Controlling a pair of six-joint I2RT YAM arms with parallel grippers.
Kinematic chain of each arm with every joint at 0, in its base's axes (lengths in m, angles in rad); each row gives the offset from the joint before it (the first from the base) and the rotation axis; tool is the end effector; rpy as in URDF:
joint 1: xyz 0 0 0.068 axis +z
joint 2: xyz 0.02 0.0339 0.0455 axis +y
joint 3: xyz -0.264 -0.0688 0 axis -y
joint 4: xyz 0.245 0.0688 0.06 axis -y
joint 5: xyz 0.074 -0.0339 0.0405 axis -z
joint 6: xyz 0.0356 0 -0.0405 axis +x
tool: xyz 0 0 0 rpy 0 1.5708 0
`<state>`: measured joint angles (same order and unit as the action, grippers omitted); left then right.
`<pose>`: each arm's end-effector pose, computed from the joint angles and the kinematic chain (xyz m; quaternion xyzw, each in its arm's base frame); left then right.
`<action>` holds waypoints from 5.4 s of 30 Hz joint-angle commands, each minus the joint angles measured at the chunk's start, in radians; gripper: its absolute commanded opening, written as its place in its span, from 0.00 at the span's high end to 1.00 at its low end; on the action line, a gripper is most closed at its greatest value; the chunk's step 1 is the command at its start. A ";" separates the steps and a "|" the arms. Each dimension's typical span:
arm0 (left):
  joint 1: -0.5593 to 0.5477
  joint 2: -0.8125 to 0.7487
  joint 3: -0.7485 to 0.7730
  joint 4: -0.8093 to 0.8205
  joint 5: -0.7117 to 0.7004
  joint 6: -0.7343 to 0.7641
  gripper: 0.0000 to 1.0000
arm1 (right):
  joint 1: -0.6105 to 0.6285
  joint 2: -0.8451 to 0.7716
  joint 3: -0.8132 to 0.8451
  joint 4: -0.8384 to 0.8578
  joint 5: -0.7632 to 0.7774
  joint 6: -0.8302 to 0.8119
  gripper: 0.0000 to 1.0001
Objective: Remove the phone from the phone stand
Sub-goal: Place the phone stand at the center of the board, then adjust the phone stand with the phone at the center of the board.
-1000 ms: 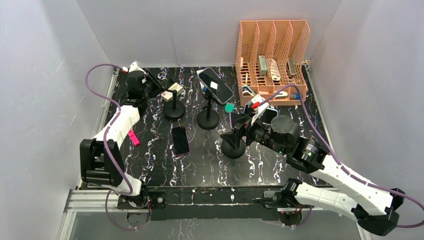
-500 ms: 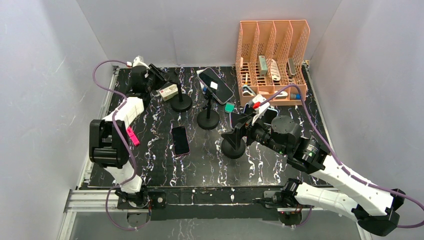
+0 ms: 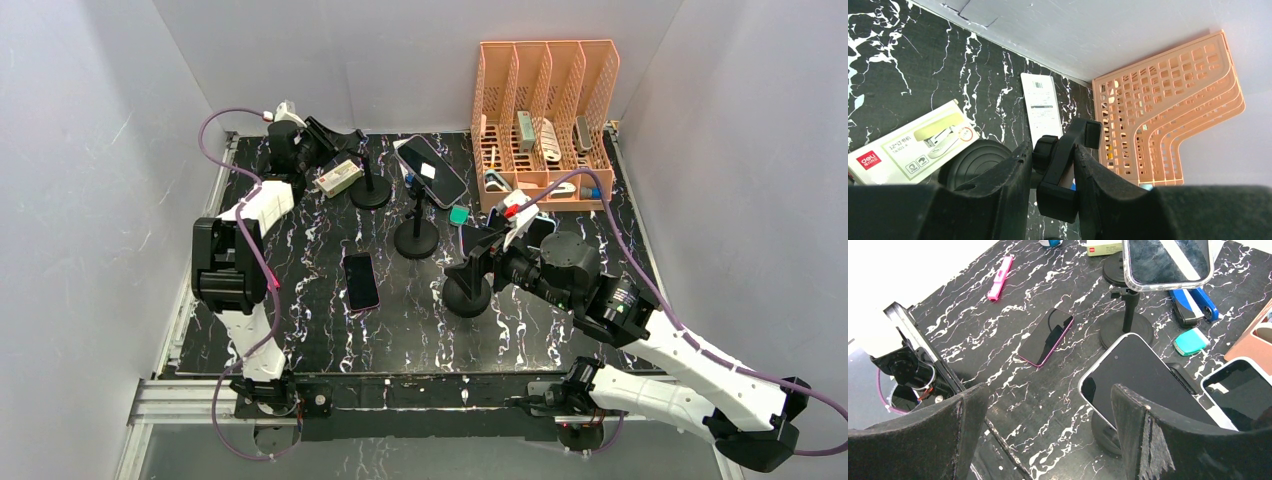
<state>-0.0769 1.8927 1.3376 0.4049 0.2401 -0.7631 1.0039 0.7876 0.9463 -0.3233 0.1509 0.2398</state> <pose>0.4487 -0.0431 0.2696 -0.1797 0.7351 -0.3469 0.5541 0.0979 0.1438 0.3807 -0.2384 0.7240 0.3289 0.5575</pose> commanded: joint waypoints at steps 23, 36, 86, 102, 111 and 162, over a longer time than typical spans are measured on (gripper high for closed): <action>-0.006 -0.635 -0.348 -0.128 0.055 0.023 0.20 | 0.002 -0.002 0.078 0.026 0.021 -0.010 0.01; -0.033 -0.966 -0.815 0.134 0.158 -0.169 0.20 | 0.002 -0.003 0.075 0.041 0.114 -0.071 0.01; -0.988 -0.602 -0.430 -0.082 -0.596 -0.314 0.41 | 0.002 -0.116 0.036 0.040 0.137 0.044 0.01; -1.023 -0.548 -0.391 -0.078 -0.614 -0.311 0.54 | 0.002 -0.105 0.026 0.046 0.125 0.058 0.01; -1.026 -0.538 -0.382 -0.070 -0.627 -0.303 0.70 | 0.002 -0.106 0.016 0.050 0.118 0.069 0.01; -0.982 -0.806 -0.366 -0.361 -0.504 -0.106 1.00 | 0.002 -0.004 0.133 -0.024 0.042 -0.069 0.01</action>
<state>-1.1011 1.1877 0.9703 -0.0055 -0.3050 -0.9150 1.0039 0.7715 1.0145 -0.3489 0.2279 0.2321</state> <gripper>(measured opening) 0.076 0.985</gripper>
